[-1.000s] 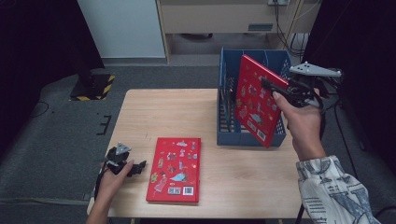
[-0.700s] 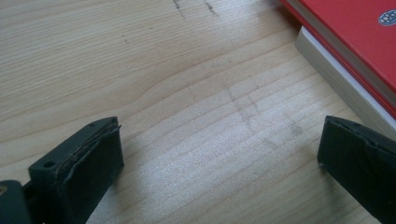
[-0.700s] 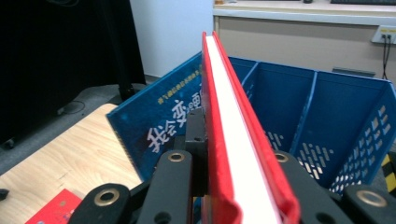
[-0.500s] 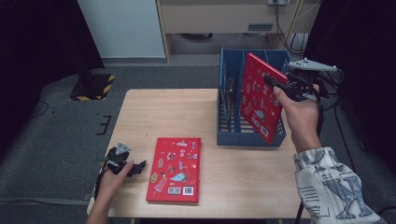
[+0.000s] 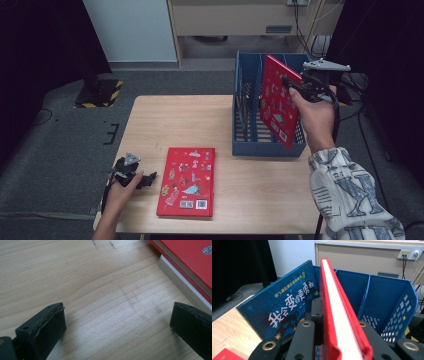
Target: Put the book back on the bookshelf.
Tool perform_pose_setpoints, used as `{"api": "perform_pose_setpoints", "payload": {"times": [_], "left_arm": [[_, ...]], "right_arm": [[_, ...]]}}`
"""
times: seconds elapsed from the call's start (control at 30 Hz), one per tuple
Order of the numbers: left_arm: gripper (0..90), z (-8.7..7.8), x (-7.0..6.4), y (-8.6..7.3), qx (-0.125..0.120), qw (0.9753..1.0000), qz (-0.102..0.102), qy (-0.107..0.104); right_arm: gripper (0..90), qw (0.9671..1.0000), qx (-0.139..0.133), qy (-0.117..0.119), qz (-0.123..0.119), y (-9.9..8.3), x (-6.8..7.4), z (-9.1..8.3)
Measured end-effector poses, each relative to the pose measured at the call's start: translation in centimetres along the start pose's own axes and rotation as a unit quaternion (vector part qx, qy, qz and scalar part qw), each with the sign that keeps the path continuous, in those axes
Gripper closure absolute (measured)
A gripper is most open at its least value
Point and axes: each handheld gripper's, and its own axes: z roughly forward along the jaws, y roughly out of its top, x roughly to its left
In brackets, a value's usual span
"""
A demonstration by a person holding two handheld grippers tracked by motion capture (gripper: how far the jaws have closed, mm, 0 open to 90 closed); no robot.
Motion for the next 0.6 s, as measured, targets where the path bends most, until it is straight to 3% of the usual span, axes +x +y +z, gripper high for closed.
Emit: {"api": "perform_pose_setpoints", "payload": {"times": [0.17, 0.6], "left_arm": [[0.0, 0.0, 0.0, 0.0, 0.000, 1.0000, 0.000, -0.001], [0.0, 0.1, 0.0, 0.1, -0.001, 1.0000, 0.001, -0.001]], "right_arm": [[79.3, 0.9999, 0.008, -0.008, -0.006, -0.2, 0.0, 1.0], [79.3, 0.9996, 0.006, -0.024, 0.013, -0.1, -1.2, 2.9]]}}
